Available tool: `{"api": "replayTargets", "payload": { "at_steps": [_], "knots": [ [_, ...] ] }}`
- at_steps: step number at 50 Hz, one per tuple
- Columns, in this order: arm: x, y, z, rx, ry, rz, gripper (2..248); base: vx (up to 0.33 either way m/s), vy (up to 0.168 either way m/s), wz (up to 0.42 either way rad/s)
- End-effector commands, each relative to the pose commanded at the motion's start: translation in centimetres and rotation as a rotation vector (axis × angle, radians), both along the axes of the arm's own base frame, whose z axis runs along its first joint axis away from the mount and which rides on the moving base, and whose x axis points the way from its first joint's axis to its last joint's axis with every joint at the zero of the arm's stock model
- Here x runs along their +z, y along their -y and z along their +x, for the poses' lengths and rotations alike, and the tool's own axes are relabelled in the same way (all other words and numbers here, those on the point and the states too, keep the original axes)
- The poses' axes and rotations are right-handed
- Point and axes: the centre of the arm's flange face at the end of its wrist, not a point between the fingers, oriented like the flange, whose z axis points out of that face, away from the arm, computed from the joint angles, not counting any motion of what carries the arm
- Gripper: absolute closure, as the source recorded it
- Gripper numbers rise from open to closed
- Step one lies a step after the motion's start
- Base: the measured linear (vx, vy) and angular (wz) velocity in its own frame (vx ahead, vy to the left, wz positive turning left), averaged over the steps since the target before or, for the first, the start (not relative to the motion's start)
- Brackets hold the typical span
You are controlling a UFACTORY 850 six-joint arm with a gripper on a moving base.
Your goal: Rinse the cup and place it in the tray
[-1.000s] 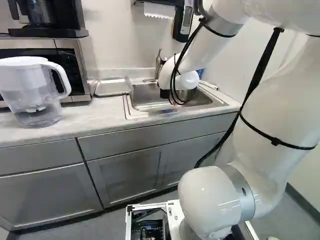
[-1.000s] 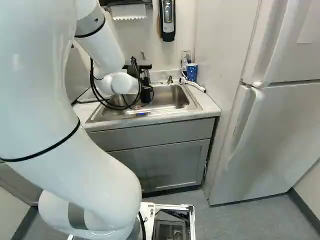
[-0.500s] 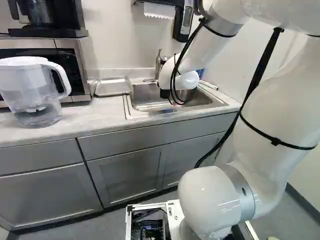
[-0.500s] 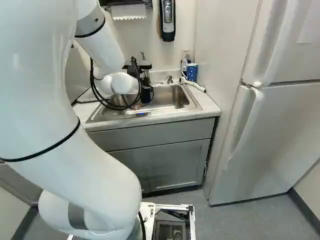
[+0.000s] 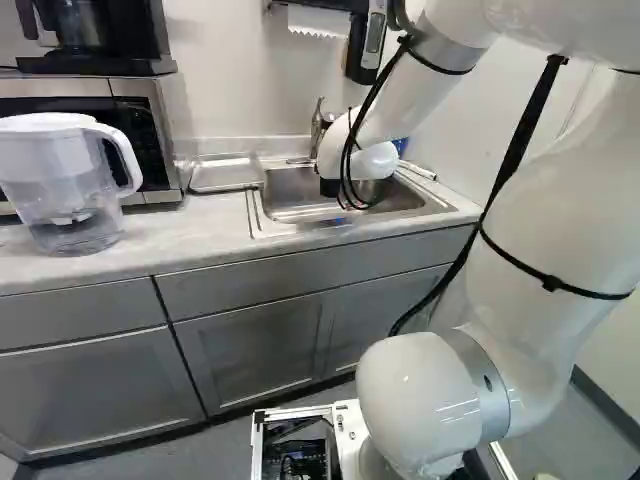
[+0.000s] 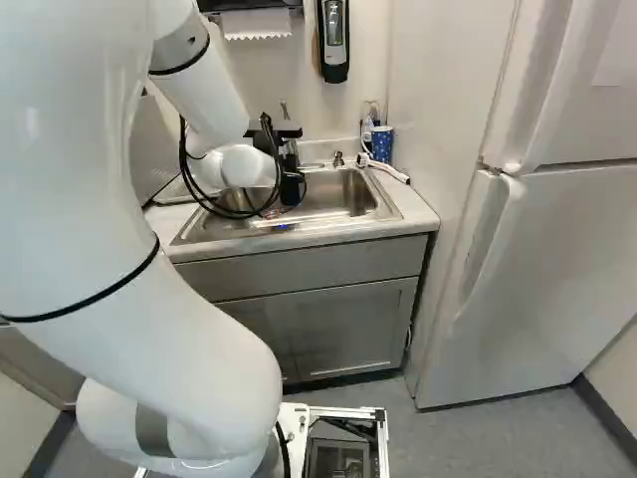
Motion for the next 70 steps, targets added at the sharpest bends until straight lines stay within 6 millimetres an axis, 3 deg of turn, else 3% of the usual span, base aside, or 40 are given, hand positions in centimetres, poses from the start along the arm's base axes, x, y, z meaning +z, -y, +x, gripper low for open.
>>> {"api": "replayTargets", "payload": {
  "at_steps": [70],
  "knots": [
    [0.00, 0.00, 0.00, 0.000, 0.000, 0.000, 126, 0.000, 0.000, 0.000]
  ]
}}
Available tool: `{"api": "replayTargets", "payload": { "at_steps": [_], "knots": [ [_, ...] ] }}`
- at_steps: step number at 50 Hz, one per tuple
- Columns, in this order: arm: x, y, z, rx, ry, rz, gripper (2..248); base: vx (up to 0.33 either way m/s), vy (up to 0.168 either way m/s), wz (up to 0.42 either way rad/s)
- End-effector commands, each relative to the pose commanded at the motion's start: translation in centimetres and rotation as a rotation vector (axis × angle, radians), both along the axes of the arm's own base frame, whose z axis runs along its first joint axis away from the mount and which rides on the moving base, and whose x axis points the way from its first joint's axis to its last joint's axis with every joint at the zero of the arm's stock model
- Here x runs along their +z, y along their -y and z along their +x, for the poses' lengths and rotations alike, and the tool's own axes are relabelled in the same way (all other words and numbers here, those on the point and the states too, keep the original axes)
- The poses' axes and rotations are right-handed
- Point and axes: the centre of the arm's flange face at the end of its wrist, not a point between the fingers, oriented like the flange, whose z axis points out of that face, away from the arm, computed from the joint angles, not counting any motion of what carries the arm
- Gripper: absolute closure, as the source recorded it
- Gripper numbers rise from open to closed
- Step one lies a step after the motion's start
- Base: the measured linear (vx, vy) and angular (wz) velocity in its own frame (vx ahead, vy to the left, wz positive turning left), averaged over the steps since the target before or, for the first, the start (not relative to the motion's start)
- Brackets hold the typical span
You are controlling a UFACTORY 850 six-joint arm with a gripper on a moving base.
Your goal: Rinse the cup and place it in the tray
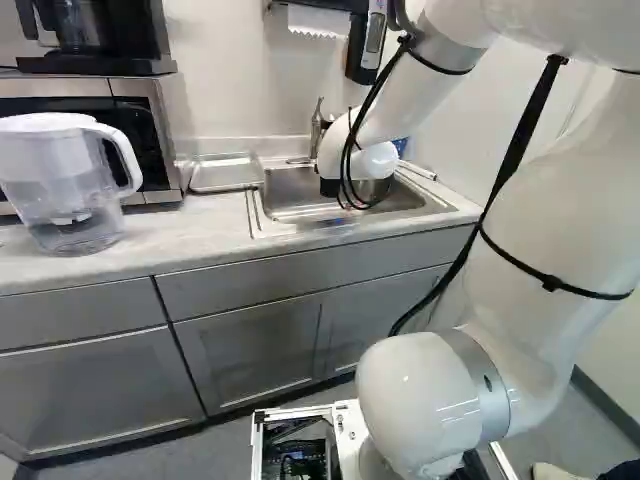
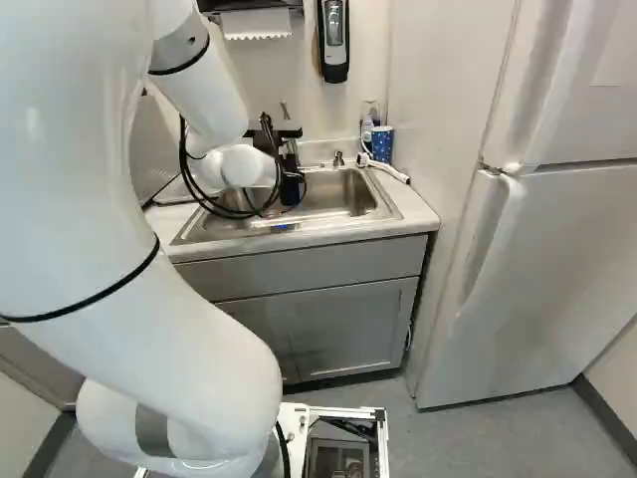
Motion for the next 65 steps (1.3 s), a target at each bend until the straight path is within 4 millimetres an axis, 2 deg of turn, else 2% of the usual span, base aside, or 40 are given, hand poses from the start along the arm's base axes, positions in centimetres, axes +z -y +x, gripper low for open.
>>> {"api": "replayTargets", "payload": {
  "at_steps": [65],
  "knots": [
    [0.00, 0.00, 0.00, 0.000, 0.000, 0.000, 126, 0.000, 0.000, 0.000]
  ]
}}
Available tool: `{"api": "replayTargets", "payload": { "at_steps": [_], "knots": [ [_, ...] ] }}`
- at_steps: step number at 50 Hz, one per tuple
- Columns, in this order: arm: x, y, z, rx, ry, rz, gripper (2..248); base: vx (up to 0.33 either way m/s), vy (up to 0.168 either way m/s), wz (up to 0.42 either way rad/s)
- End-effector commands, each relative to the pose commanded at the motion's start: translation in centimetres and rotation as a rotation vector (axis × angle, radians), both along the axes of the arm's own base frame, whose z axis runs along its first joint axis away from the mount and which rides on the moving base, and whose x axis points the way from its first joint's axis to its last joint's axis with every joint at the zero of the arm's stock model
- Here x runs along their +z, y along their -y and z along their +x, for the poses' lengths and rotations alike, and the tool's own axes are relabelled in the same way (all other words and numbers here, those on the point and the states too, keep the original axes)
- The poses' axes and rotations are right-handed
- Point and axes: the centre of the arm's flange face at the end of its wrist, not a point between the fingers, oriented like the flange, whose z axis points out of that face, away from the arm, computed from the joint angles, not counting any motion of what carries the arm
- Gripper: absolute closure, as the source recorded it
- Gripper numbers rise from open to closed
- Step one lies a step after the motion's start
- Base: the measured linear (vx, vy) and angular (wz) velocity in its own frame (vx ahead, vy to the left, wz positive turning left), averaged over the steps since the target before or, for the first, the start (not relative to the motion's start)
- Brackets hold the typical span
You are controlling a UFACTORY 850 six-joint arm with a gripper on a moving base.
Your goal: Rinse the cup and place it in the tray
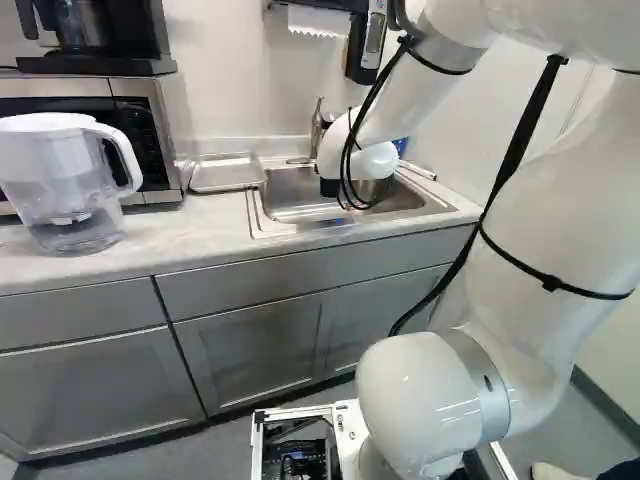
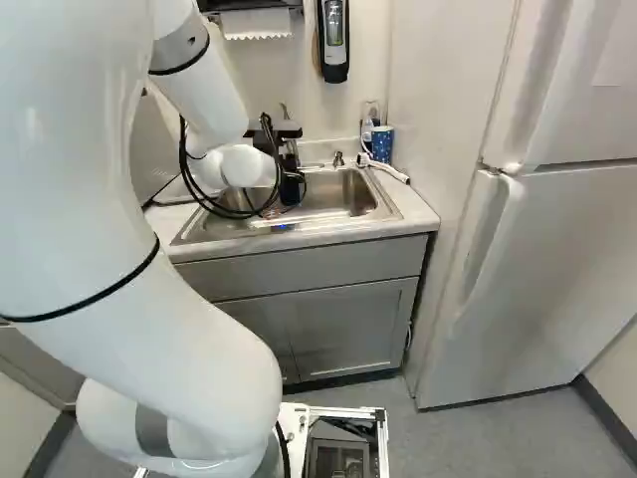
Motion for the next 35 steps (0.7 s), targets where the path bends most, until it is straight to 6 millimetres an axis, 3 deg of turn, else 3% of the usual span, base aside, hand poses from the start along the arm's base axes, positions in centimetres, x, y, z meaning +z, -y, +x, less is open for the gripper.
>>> {"api": "replayTargets", "payload": {
  "at_steps": [35],
  "knots": [
    [0.00, 0.00, 0.00, 0.000, 0.000, 0.000, 126, 0.000, 0.000, 0.000]
  ]
}}
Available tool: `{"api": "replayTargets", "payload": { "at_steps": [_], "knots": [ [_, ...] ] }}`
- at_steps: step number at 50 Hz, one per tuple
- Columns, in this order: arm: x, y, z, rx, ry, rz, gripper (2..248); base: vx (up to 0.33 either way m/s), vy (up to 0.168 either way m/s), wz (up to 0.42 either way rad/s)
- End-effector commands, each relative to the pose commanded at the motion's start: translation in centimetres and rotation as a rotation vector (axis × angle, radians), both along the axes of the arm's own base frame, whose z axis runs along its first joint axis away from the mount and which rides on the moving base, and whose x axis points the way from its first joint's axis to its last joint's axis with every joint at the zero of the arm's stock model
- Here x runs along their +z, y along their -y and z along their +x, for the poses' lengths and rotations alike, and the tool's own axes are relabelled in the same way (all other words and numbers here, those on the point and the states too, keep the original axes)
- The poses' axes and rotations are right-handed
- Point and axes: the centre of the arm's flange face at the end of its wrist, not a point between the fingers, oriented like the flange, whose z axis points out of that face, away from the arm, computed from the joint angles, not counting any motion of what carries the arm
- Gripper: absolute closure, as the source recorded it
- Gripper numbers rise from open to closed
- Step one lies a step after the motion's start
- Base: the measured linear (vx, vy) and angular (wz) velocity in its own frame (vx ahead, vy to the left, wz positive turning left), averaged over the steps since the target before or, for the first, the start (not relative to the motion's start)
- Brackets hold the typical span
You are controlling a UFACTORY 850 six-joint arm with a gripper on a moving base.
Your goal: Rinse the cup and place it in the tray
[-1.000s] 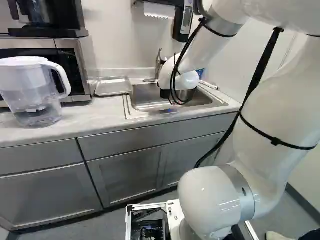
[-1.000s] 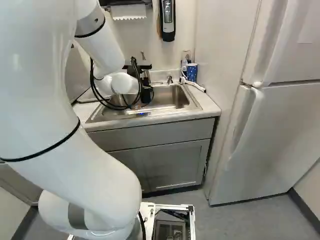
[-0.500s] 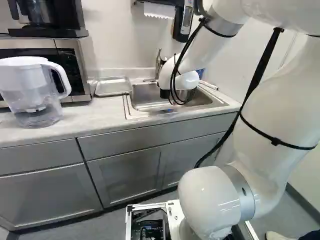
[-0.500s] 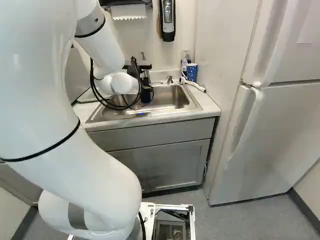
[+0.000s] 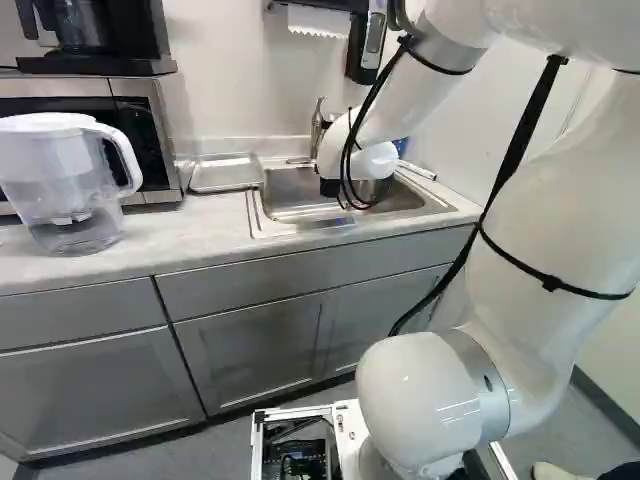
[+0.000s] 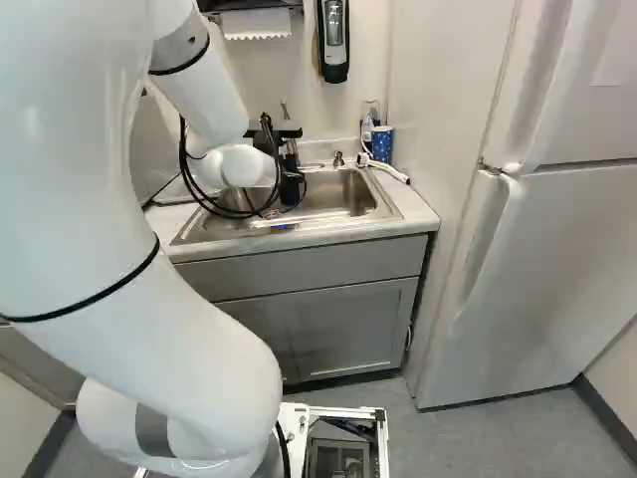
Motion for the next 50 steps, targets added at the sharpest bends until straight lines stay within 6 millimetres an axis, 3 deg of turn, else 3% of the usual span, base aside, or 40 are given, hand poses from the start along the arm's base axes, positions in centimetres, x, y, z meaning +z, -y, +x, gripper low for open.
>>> {"api": "replayTargets", "payload": {
  "at_steps": [50],
  "knots": [
    [0.00, 0.00, 0.00, 0.000, 0.000, 0.000, 126, 0.000, 0.000, 0.000]
  ]
}}
